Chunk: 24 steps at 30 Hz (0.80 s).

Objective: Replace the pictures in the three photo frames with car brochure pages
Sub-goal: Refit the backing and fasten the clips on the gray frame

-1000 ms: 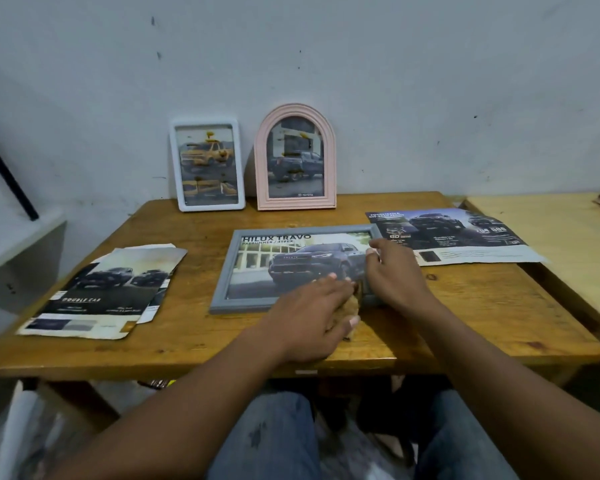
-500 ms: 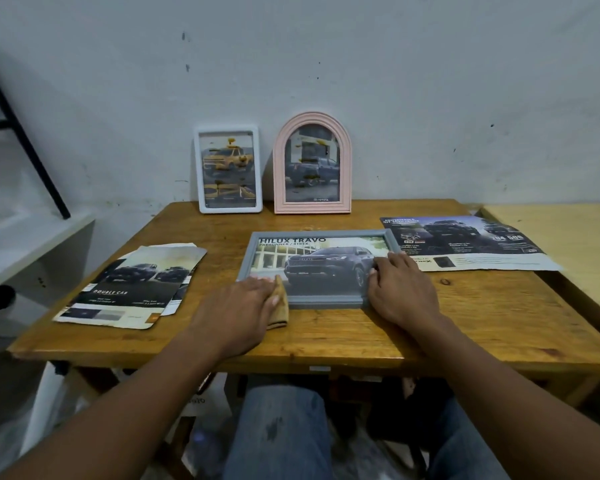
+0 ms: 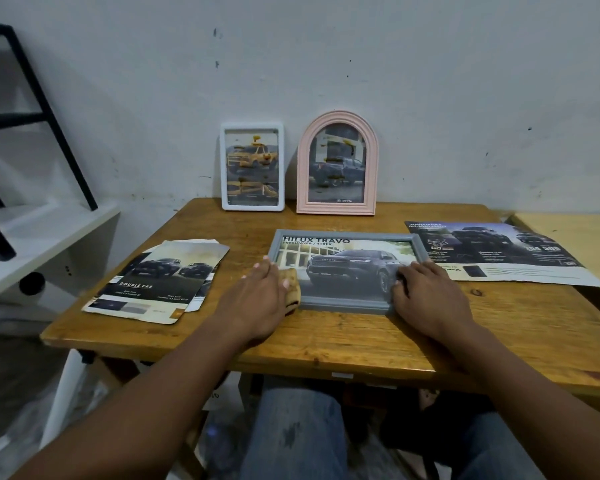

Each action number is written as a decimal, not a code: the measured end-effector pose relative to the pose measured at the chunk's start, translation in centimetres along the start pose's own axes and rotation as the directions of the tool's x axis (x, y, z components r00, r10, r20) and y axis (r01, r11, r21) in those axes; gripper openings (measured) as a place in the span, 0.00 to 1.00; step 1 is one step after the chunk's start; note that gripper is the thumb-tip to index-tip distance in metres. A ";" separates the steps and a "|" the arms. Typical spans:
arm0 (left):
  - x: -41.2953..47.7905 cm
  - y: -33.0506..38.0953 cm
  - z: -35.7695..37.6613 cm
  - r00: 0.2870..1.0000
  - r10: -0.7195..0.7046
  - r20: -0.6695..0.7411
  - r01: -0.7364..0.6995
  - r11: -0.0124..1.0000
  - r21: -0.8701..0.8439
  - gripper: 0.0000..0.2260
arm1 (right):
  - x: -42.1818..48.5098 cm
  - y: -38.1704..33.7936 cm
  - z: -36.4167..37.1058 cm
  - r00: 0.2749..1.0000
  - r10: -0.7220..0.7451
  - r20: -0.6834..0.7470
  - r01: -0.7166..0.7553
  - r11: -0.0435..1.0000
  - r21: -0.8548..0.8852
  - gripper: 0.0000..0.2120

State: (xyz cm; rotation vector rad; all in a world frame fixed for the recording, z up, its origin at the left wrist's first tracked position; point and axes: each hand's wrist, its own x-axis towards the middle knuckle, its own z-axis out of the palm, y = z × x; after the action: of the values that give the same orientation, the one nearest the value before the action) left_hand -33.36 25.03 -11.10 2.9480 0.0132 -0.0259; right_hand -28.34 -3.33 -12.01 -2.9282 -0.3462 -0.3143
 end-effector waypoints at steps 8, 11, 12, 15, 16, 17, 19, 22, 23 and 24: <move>5.0 -0.7 -0.9 0.977 -0.104 0.187 0.127 0.985 -0.118 0.31 | 0.0 0.2 0.3 0.999 -0.037 -0.039 0.036 0.999 -0.038 0.21; 6.2 -1.0 -1.0 0.968 -0.122 0.218 0.149 0.983 -0.111 0.30 | 0.1 0.5 0.5 0.999 -0.039 -0.035 0.038 0.999 -0.020 0.27; 6.4 -1.1 -1.1 0.968 -0.124 0.220 0.152 0.982 -0.115 0.30 | 0.3 0.6 0.4 0.999 -0.040 -0.011 0.039 0.999 -0.025 0.27; 6.3 -1.6 -1.7 0.983 -0.121 0.139 0.154 0.954 -0.256 0.29 | 1.2 -0.6 -0.5 0.997 -0.062 0.040 0.064 0.997 -0.050 0.23; 6.1 -1.8 -1.9 0.987 -0.133 0.094 0.156 0.931 -0.328 0.28 | 1.6 -1.9 -1.0 0.994 -0.103 0.026 0.103 0.995 -0.003 0.22; 5.8 -2.0 -2.2 0.987 -0.152 0.055 0.162 0.905 -0.393 0.27 | 1.9 -3.7 -1.4 0.985 -0.172 0.006 0.171 0.982 0.079 0.21; 5.5 -2.7 -2.5 0.979 -0.203 0.003 0.180 0.859 -0.480 0.27 | 2.3 -8.4 -2.1 0.936 -0.352 0.024 0.331 0.900 0.282 0.19; 5.1 -3.8 -2.1 0.963 -0.261 -0.059 0.181 0.798 -0.574 0.27 | 2.8 -13.9 -0.3 0.809 -0.572 0.138 0.506 0.796 0.332 0.14; 4.9 -3.9 -1.9 0.958 -0.275 -0.080 0.170 0.769 -0.616 0.27 | 3.0 -14.8 0.4 0.799 -0.587 0.129 0.523 0.785 0.333 0.14; 4.7 -3.9 -1.6 0.953 -0.285 -0.100 0.156 0.747 -0.646 0.26 | 3.3 -15.2 0.8 0.803 -0.586 0.110 0.525 0.782 0.336 0.14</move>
State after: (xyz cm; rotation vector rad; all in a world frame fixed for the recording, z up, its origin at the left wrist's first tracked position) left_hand -28.70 29.20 -10.36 2.2371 0.3371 0.1950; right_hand -28.82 12.08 -9.79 -2.5018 -1.1986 -0.0143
